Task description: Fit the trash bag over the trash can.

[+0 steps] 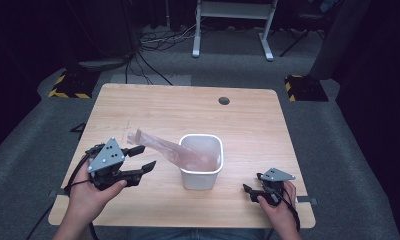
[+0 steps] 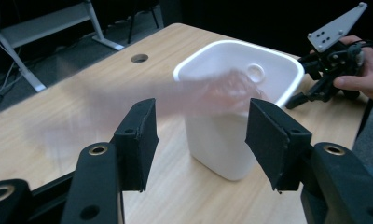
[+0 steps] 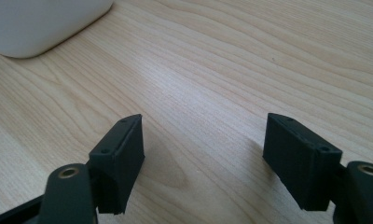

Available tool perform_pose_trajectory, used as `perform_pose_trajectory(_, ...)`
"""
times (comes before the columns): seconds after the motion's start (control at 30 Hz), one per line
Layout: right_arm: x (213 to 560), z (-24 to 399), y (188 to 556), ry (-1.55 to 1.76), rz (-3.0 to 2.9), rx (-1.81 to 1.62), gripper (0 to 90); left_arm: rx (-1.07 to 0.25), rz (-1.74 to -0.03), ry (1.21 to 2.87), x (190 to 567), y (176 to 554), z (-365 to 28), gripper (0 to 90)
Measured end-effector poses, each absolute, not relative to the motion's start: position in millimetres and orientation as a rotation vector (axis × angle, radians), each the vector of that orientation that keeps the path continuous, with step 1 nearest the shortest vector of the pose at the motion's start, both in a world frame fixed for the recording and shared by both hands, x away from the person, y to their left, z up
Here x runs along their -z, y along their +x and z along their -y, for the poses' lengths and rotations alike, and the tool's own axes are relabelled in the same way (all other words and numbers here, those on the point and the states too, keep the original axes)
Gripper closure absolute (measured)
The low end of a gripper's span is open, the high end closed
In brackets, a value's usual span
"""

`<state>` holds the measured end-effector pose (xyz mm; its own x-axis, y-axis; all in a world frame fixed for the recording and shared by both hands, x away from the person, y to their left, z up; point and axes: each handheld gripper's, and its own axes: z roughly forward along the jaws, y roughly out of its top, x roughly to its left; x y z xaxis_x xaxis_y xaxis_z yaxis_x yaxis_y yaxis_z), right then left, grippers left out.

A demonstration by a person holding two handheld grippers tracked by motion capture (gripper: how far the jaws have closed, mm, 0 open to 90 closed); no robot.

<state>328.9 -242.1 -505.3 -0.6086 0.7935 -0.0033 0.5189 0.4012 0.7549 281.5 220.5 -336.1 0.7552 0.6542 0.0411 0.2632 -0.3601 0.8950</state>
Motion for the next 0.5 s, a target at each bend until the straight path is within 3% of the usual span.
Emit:
perform_pose_trajectory(0.4, 505, 242, 329, 1.132, -2.301, -1.045, 28.6, -0.447, -0.806, 1.917, 377, 300, -231, 41.4)
perform_pose_trajectory(0.5, 505, 242, 329, 1.132, -2.301, -1.046, 28.5, -0.504, -0.820, 1.963, 382, 305, -229, 37.0)
